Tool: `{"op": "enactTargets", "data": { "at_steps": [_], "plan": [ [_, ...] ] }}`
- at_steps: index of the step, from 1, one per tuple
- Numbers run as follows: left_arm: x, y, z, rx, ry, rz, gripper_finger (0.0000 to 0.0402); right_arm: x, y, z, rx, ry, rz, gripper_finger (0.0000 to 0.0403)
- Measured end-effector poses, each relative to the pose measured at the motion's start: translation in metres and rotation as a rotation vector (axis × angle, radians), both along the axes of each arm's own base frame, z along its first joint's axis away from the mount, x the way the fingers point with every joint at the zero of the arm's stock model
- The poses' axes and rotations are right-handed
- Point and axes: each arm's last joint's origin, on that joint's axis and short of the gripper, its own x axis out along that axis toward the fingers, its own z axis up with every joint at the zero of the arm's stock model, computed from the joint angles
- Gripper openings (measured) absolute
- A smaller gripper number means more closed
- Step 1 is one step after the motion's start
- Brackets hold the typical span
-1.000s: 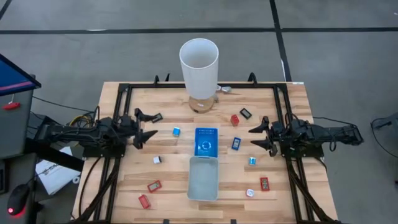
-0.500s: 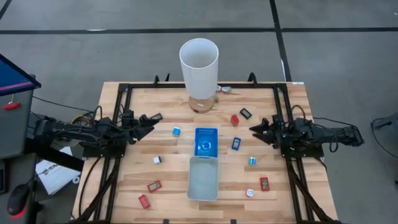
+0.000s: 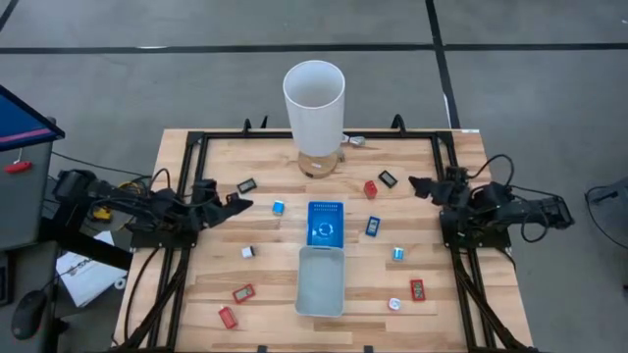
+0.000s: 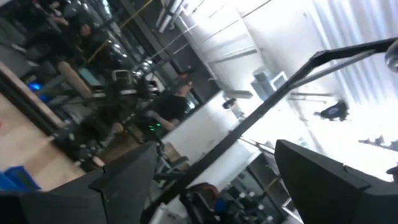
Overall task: Pick & Place Office items
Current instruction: Put the top red charger adapter into the gray bin
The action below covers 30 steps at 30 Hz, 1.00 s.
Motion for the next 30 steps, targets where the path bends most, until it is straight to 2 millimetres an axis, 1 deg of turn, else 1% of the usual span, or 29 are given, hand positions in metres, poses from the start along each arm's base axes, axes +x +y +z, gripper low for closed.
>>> {"op": "enactTargets", "data": {
  "at_steps": [3, 6, 9, 12, 15, 18, 20, 23, 25, 26, 28, 30],
  "plan": [
    [0.005, 0.001, 0.006, 0.031, -0.001, 0.031, 0.0324, -0.003, 0.001, 0.005, -0.004, -0.052, -0.009, 0.0245],
    [0.008, 0.005, 0.009, 0.027, 0.009, 0.143, 0.0324, -0.005, 0.001, 0.012, -0.030, -0.082, -0.042, 0.0245],
    [0.010, 0.012, 0.007, -0.027, 0.042, 0.309, 0.0324, -0.009, 0.001, 0.027, -0.078, -0.140, -0.086, 0.0245],
    [0.010, 0.017, 0.006, -0.041, 0.057, 0.380, 0.0324, -0.009, 0.001, 0.043, -0.145, -0.171, -0.142, 0.0245],
    [0.012, 0.021, 0.004, -0.041, 0.078, 0.410, 0.0324, -0.004, 0.001, 0.064, -0.196, -0.161, -0.180, 0.0245],
    [0.011, 0.022, 0.005, -0.039, 0.064, 0.417, 0.0324, 0.010, 0.002, 0.091, -0.270, -0.104, -0.224, 0.0245],
    [0.010, 0.022, 0.009, 0.003, 0.032, 0.425, 0.0324, 0.022, 0.003, 0.113, -0.356, -0.049, -0.274, 0.0245],
    [0.006, 0.023, 0.018, 0.040, -0.068, 0.406, 0.0324, 0.044, 0.005, 0.154, -0.511, 0.081, -0.340, 0.0245],
    [0.001, 0.023, 0.026, 0.047, -0.168, 0.380, 0.0324, 0.057, 0.006, 0.182, -0.614, 0.246, -0.341, 0.0245],
    [-0.001, 0.024, 0.030, 0.058, -0.213, 0.362, 0.0324, 0.063, 0.006, 0.195, -0.654, 0.350, -0.338, 0.0245],
    [-0.004, 0.025, 0.038, 0.081, -0.285, 0.340, 0.0324, 0.074, 0.002, 0.215, -0.687, 0.616, -0.360, 0.0245],
    [-0.004, 0.027, 0.047, 0.101, -0.317, 0.360, 0.0324, 0.083, -0.002, 0.227, -0.680, 0.872, -0.374, 0.0245]
  ]
}}
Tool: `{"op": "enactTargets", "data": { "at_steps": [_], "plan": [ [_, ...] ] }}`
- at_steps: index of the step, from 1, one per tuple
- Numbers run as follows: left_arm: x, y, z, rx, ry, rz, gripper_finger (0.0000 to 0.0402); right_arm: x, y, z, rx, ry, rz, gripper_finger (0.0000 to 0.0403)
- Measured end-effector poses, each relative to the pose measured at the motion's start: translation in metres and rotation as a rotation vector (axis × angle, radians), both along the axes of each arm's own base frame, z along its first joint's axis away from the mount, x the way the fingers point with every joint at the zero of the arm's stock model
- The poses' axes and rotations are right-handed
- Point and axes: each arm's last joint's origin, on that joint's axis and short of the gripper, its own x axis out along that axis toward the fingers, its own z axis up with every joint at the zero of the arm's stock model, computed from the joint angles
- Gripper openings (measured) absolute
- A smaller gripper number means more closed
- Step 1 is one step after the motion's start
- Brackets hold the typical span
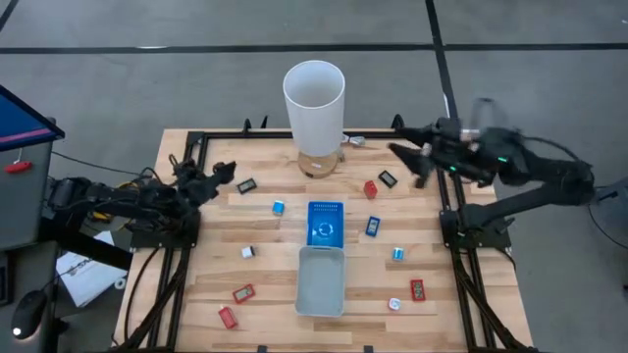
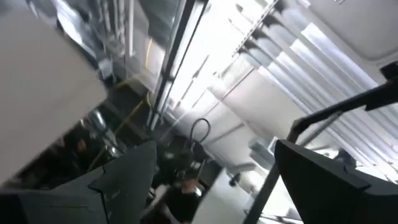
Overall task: Pick & Place Office items
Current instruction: Put the top red charger adapter into the gray bin
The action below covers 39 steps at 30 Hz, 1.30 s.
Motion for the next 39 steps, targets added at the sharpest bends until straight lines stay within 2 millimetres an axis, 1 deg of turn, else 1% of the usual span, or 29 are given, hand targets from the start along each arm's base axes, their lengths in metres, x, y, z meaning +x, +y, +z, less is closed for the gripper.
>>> {"op": "enactTargets", "data": {
  "at_steps": [2, 4, 5, 7, 9, 11, 14, 17, 19, 22, 25, 27, 29, 31, 33, 34, 36, 39],
  "plan": [
    [0.002, 0.002, 0.011, 0.031, -0.016, 0.047, 0.0324, 0.008, -0.005, 0.008, 0.069, 0.153, -0.104, 0.0245],
    [0.004, 0.004, 0.026, 0.076, -0.018, 0.100, 0.0324, 0.015, -0.012, 0.015, 0.164, 0.235, -0.182, 0.0245],
    [0.006, 0.004, 0.032, 0.104, -0.012, 0.121, 0.0324, 0.021, -0.015, 0.015, 0.214, 0.269, -0.215, 0.0245],
    [0.009, 0.006, 0.047, 0.152, 0.003, 0.159, 0.0324, 0.036, -0.020, 0.009, 0.289, 0.350, -0.252, 0.0245],
    [0.012, 0.008, 0.060, 0.182, 0.028, 0.200, 0.0324, 0.057, -0.023, -0.005, 0.337, 0.431, -0.266, 0.0245],
    [0.017, 0.011, 0.071, 0.193, 0.077, 0.225, 0.0324, 0.077, -0.025, -0.024, 0.365, 0.519, -0.297, 0.0245],
    [0.023, 0.015, 0.083, 0.190, 0.179, 0.239, 0.0324, 0.100, -0.027, -0.050, 0.426, 0.621, -0.374, 0.0245],
    [0.027, 0.017, 0.094, 0.190, 0.252, 0.254, 0.0324, 0.116, -0.028, -0.082, 0.453, 0.806, -0.479, 0.0245],
    [0.027, 0.018, 0.100, 0.204, 0.271, 0.269, 0.0324, 0.121, -0.029, -0.100, 0.437, 0.915, -0.571, 0.0245],
    [0.026, 0.018, 0.105, 0.214, 0.279, 0.288, 0.0326, 0.131, -0.031, -0.121, 0.429, 0.994, -0.689, 0.0245],
    [0.025, 0.018, 0.107, 0.216, 0.273, 0.291, 0.0334, 0.146, -0.029, -0.135, 0.418, 1.000, -0.670, 0.0245],
    [0.025, 0.018, 0.106, 0.213, 0.274, 0.290, 0.0340, 0.157, -0.025, -0.137, 0.401, 0.954, -0.603, 0.0245],
    [0.025, 0.018, 0.106, 0.203, 0.271, 0.280, 0.0345, 0.164, -0.018, -0.135, 0.374, 0.920, -0.525, 0.0245],
    [0.025, 0.018, 0.106, 0.189, 0.266, 0.269, 0.0350, 0.163, -0.012, -0.129, 0.357, 0.890, -0.466, 0.0245],
    [0.026, 0.017, 0.106, 0.178, 0.263, 0.255, 0.0352, 0.153, -0.007, -0.125, 0.358, 0.880, -0.426, 0.0245],
    [0.026, 0.017, 0.106, 0.176, 0.262, 0.251, 0.0353, 0.145, -0.007, -0.126, 0.368, 0.884, -0.416, 0.0245],
    [0.026, 0.016, 0.106, 0.177, 0.265, 0.244, 0.0353, 0.127, -0.008, -0.132, 0.416, 0.872, -0.386, 0.0245],
    [0.027, 0.015, 0.105, 0.178, 0.280, 0.238, 0.0352, 0.096, -0.013, -0.150, 0.538, 0.784, -0.354, 0.0245]
  ]
}}
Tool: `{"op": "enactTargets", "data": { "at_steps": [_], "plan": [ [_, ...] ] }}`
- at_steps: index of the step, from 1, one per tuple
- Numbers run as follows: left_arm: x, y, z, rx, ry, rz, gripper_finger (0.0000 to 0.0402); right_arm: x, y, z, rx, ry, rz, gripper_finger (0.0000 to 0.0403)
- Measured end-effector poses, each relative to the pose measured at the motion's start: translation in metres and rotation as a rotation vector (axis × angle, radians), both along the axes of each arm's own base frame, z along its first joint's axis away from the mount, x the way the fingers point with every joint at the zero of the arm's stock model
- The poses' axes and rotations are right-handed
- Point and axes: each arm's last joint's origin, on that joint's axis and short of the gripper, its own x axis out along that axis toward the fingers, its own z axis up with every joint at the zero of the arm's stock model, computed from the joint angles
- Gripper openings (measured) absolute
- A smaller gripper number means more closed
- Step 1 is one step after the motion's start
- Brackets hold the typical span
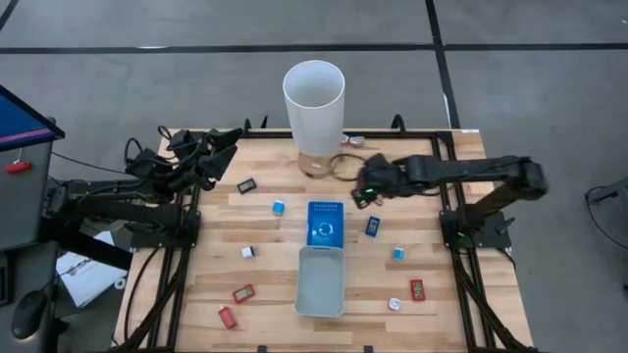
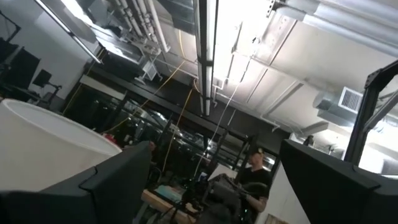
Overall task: Pick & Place Office items
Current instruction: Put the top red charger adapter into the gray bin
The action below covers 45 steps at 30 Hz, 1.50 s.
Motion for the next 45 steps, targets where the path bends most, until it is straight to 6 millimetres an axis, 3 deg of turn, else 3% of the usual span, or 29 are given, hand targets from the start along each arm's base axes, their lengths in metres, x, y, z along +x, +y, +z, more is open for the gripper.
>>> {"op": "enactTargets", "data": {
  "at_steps": [4, 8, 16, 24, 38, 45],
  "plan": [
    [0.000, 0.000, 0.000, -0.001, 0.001, 0.001, 0.0353, -0.030, -0.009, -0.028, 0.106, -0.107, -0.089, 0.0245],
    [0.001, 0.001, -0.002, -0.014, 0.020, 0.017, 0.0353, -0.039, -0.018, -0.048, 0.123, -0.079, -0.140, 0.0245],
    [0.002, 0.002, -0.004, -0.058, 0.032, 0.026, 0.0354, -0.015, -0.026, -0.067, 0.135, -0.106, -0.071, 0.0245],
    [0.003, 0.002, -0.005, -0.071, 0.033, 0.043, 0.0353, -0.004, -0.041, -0.098, 0.136, 0.038, -0.091, 0.0245],
    [0.008, 0.003, -0.008, -0.108, 0.038, 0.022, 0.0352, 0.010, -0.049, -0.115, 0.068, 0.052, -0.077, 0.0245],
    [0.009, 0.003, -0.008, -0.109, 0.041, 0.022, 0.0353, 0.004, -0.039, -0.097, 0.087, -0.024, -0.066, 0.0245]
  ]
}}
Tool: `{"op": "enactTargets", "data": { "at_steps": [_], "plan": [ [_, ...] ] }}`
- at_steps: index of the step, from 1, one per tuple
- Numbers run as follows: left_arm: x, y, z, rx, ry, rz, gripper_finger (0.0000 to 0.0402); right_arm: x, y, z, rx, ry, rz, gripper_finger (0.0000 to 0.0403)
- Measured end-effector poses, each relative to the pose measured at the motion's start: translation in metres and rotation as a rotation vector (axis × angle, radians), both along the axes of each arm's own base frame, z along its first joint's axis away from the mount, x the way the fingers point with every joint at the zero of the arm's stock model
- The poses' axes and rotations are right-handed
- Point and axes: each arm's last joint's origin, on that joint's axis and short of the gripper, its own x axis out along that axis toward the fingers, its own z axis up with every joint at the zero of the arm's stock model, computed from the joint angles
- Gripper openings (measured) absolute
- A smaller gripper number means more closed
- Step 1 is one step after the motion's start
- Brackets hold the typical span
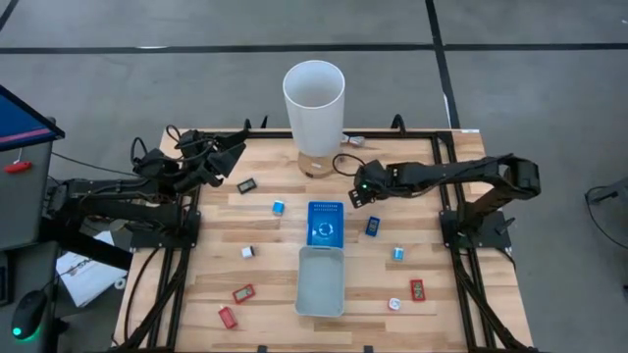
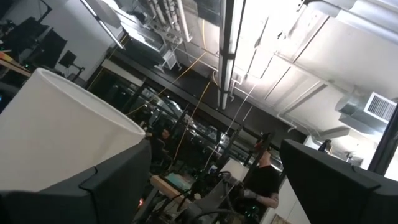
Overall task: Pick & Place Office items
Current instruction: Put the top red charger adapter into the gray bin
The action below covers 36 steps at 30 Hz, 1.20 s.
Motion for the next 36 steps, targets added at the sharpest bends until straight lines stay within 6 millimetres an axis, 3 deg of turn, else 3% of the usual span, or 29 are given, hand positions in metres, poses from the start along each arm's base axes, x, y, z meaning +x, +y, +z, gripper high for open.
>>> {"op": "enactTargets", "data": {
  "at_steps": [5, 10, 18, 28, 36],
  "plan": [
    [0.000, 0.000, 0.000, 0.001, 0.001, 0.000, 0.0352, -0.007, 0.005, 0.014, -0.031, -0.032, -0.016, 0.0245],
    [0.000, 0.000, 0.000, 0.001, 0.001, 0.001, 0.0353, -0.018, -0.001, 0.012, -0.058, 0.053, -0.092, 0.0245],
    [0.000, 0.000, 0.000, 0.002, -0.003, 0.001, 0.0353, -0.008, -0.013, -0.003, 0.002, 0.030, -0.156, 0.0245],
    [-0.001, 0.000, 0.001, 0.003, -0.013, 0.000, 0.0353, 0.007, -0.013, -0.034, 0.073, 0.075, -0.181, 0.0245],
    [-0.001, 0.000, 0.001, 0.009, -0.011, -0.013, 0.0352, 0.012, -0.015, -0.040, 0.070, 0.056, -0.185, 0.0245]
  ]
}}
